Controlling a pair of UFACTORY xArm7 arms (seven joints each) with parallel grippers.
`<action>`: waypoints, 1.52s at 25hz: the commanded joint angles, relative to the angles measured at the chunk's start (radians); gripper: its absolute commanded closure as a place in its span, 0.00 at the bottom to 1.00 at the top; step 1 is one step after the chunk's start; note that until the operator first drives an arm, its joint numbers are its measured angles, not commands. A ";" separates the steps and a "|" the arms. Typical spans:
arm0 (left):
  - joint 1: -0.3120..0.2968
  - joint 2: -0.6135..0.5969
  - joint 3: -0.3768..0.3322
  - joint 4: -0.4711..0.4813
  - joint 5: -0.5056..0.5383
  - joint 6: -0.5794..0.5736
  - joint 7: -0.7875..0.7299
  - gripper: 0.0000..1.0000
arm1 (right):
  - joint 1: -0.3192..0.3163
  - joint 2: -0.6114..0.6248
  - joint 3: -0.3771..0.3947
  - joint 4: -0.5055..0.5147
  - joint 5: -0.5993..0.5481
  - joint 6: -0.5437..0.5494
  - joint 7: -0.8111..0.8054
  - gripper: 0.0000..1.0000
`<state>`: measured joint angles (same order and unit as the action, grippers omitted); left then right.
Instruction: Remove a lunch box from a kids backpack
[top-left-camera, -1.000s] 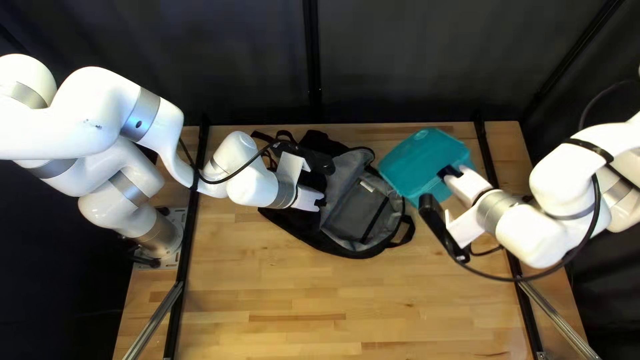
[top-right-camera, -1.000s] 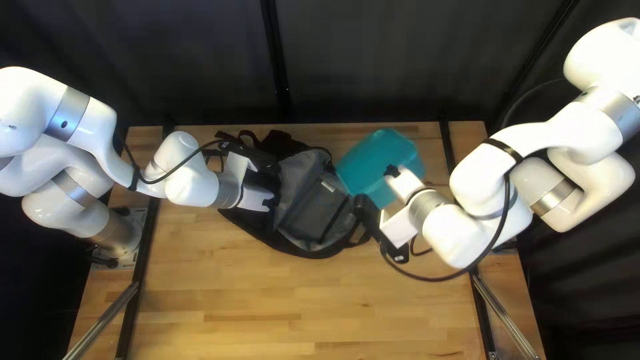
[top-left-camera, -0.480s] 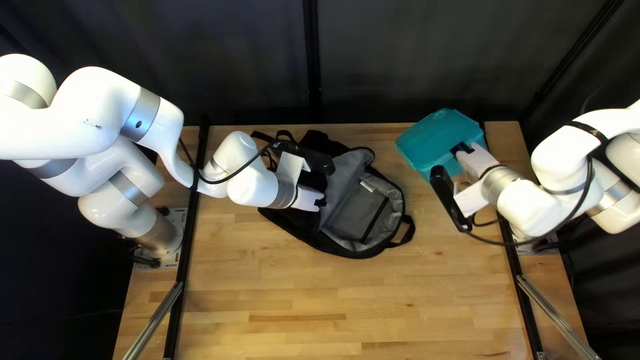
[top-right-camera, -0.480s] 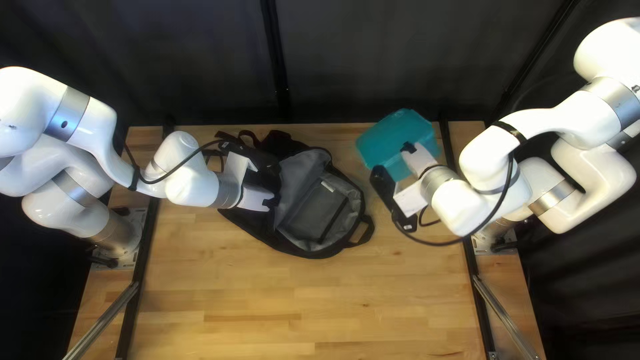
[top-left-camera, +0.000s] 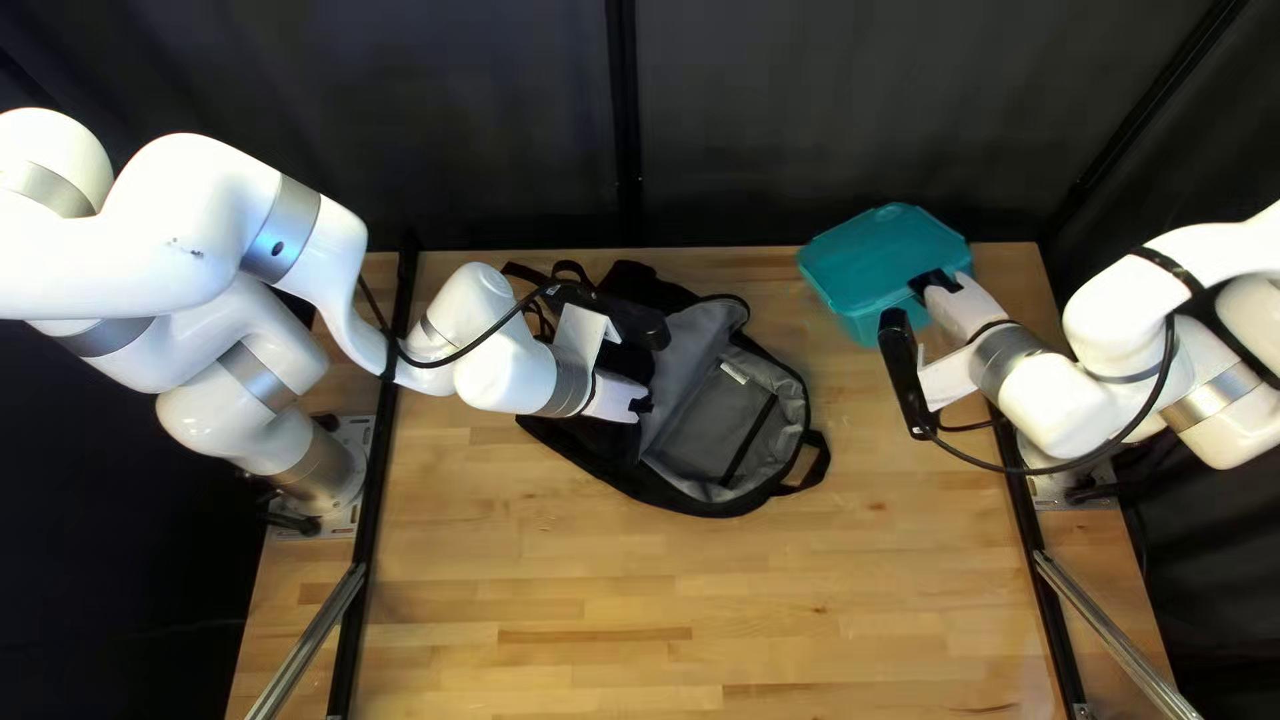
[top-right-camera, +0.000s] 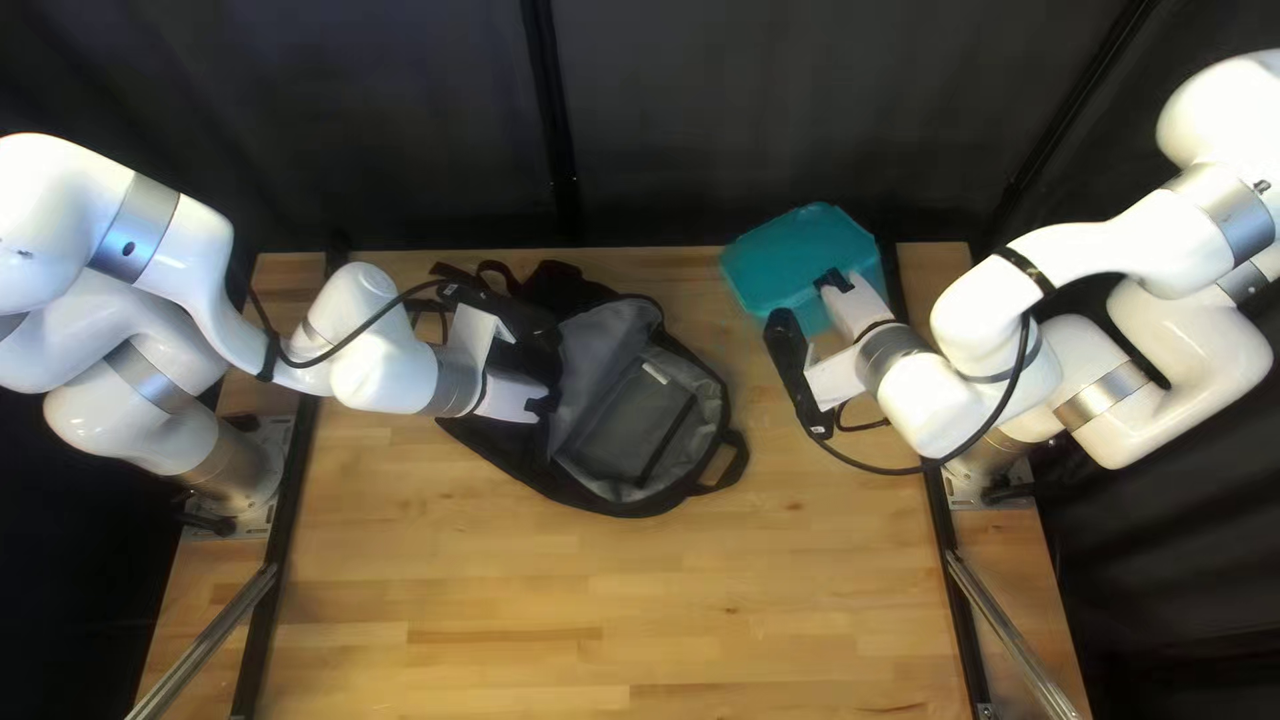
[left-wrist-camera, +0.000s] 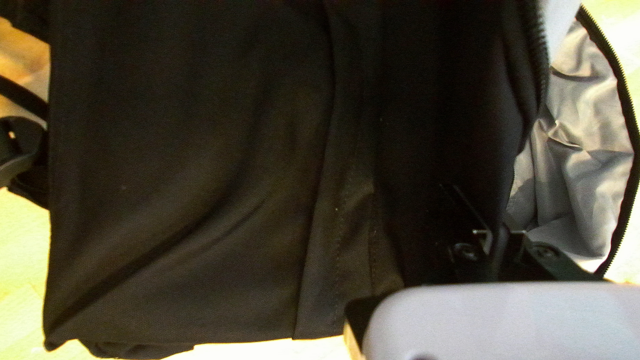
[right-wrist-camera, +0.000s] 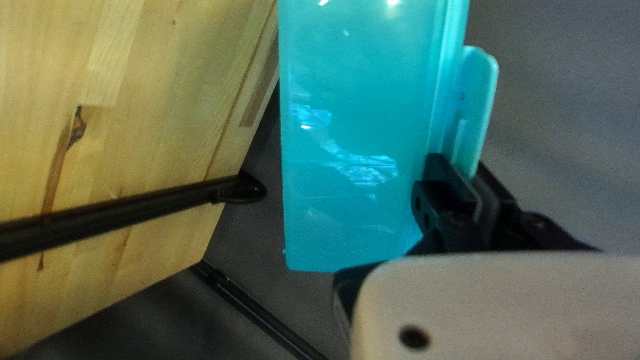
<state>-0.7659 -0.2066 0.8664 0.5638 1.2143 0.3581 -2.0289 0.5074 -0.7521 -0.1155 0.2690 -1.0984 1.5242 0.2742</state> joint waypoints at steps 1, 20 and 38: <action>0.000 0.000 0.000 0.000 0.000 0.000 0.000 1.00 | -0.014 0.101 0.006 0.018 -0.047 -0.020 0.111 1.00; 0.000 0.000 0.000 0.000 0.000 0.000 0.000 1.00 | 0.013 0.218 0.097 -0.070 0.013 0.010 0.467 1.00; 0.000 0.000 0.000 0.000 0.000 0.000 0.000 1.00 | 0.032 0.288 0.113 -0.096 0.035 -0.046 0.602 1.00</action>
<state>-0.7659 -0.2066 0.8664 0.5638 1.2143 0.3581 -2.0289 0.5364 -0.4684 -0.0056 0.1752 -1.0668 1.4814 0.8668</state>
